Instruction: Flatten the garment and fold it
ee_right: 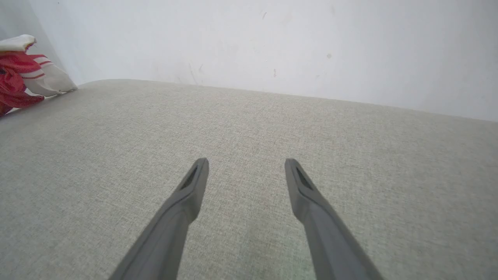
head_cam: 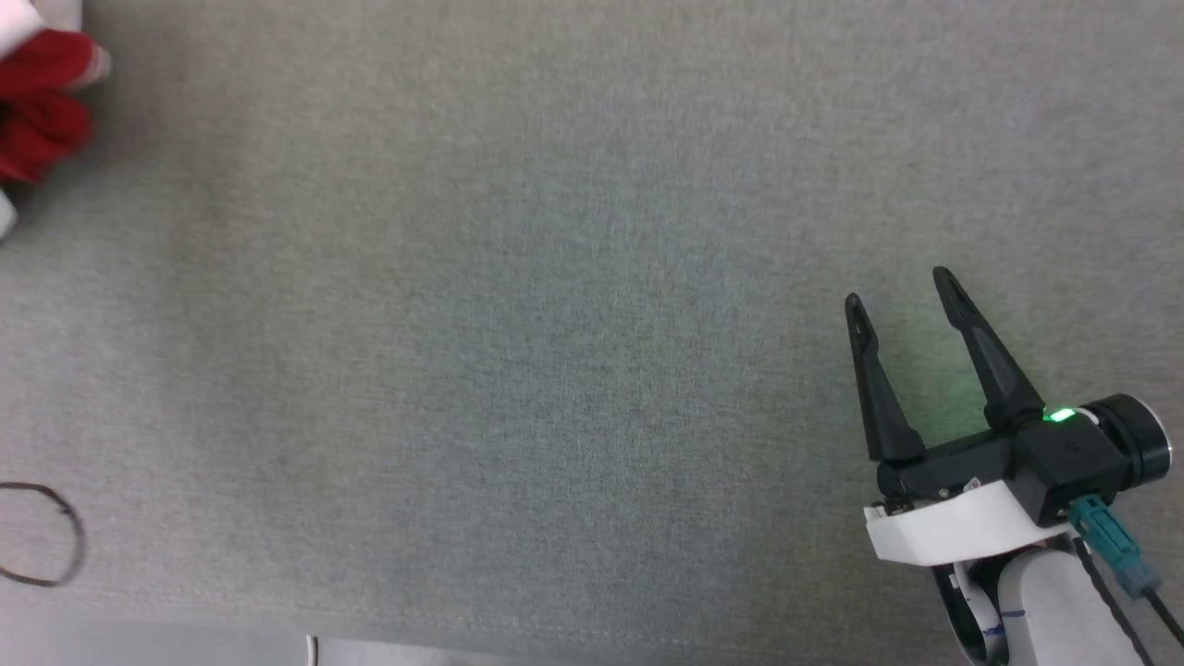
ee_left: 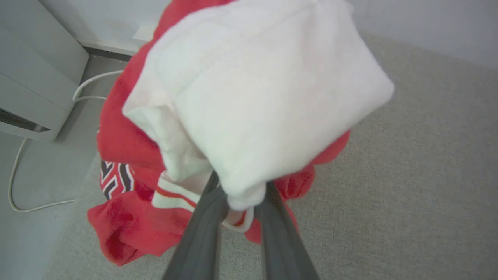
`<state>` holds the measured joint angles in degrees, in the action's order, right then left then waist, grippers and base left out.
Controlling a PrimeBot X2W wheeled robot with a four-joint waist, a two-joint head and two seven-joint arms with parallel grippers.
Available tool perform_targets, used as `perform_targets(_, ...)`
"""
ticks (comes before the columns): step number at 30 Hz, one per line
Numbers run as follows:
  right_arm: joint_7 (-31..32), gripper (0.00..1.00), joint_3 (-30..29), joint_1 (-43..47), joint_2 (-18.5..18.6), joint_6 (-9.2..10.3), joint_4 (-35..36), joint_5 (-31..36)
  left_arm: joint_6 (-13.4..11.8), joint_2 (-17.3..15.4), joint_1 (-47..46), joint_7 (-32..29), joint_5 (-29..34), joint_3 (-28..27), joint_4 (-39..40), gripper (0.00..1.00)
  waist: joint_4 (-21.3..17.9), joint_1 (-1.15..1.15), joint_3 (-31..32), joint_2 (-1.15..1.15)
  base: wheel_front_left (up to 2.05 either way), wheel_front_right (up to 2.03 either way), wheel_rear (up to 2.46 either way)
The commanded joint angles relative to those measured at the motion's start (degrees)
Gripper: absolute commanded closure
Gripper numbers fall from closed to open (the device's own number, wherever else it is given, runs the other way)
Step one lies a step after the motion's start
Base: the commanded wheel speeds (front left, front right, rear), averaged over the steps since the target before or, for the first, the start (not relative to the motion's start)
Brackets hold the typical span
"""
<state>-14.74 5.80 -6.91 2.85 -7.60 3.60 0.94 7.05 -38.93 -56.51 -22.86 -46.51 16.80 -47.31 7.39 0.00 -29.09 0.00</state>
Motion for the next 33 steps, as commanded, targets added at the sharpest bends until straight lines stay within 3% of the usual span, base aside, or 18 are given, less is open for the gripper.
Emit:
perform_targets(1,-0.26,0.00,-0.32,-0.35,0.03,0.11,-0.52,-0.55,0.44,-1.13,-0.11,4.92,1.19,-0.17,0.14,1.00,-0.56,0.00,5.41,0.00,0.00,0.00,0.00)
perform_targets(7,-0.26,0.00,-2.57,1.99,0.03,0.11,-2.22,-1.48,0.27,-1.04,-2.27,23.85,6.17,-0.10,1.85,1.00,-1.44,0.00,13.45,0.00,0.00,0.00,0.00)
perform_targets(12,-0.26,0.00,-4.64,3.89,0.03,0.11,-3.01,-1.70,0.33,1.83,-1.95,29.88,7.84,1.98,6.68,1.00,-3.07,0.00,19.36,0.00,0.00,0.00,0.00)
perform_targets(16,-0.26,0.00,-6.40,5.53,0.03,0.11,-3.73,-3.15,0.29,4.27,0.75,30.10,8.50,4.52,12.53,1.00,-5.27,0.00,22.92,0.00,0.00,0.00,0.00)
perform_targets(21,-0.26,0.00,-6.35,6.94,0.03,0.11,-4.29,-3.33,-0.60,7.68,6.34,26.23,7.84,8.00,21.07,1.00,-9.34,0.00,25.28,0.00,0.00,0.00,0.00)
perform_targets(28,-0.26,0.00,-6.28,7.94,0.03,0.11,-4.99,-4.64,-5.25,12.85,15.24,20.85,5.85,12.02,32.76,1.00,-16.68,0.00,25.01,0.00,0.00,0.00,0.00)
perform_targets(33,-0.26,0.00,-5.31,7.38,0.03,0.11,-4.86,-5.04,-8.09,16.24,18.59,20.70,7.20,15.16,35.11,1.00,-21.72,0.00,22.52,0.00,0.00,0.00,0.00)
